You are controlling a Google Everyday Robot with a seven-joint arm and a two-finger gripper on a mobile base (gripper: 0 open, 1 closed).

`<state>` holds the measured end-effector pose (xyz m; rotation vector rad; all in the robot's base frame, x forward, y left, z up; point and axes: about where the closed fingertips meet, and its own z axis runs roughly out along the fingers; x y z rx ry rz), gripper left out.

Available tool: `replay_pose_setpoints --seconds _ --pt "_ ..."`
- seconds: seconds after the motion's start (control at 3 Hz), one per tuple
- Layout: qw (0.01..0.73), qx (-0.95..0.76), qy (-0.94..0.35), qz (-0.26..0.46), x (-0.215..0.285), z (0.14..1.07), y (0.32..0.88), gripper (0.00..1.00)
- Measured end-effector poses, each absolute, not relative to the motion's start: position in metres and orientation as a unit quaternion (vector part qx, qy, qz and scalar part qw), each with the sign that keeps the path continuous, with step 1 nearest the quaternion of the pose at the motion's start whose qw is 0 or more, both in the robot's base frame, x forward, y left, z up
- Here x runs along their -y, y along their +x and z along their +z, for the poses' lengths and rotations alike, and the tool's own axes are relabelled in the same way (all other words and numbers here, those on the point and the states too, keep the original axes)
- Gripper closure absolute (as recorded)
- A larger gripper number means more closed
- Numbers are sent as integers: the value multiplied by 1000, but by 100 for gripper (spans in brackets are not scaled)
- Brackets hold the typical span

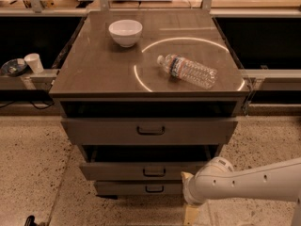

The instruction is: Close middle drawer

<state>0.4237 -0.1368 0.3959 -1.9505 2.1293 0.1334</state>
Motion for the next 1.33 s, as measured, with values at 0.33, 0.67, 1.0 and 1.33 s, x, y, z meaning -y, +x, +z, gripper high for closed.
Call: replay_pose_setpoints --seconds 0.33,0.67,1.0,1.33 --pt "120 -740 -661 34 148 401 426 0" --pt "113 -751 -651 19 163 408 435 18" --pt "109 -757 -644 9 173 410 446 41" --pt "109 -758 -644 3 176 410 456 50"
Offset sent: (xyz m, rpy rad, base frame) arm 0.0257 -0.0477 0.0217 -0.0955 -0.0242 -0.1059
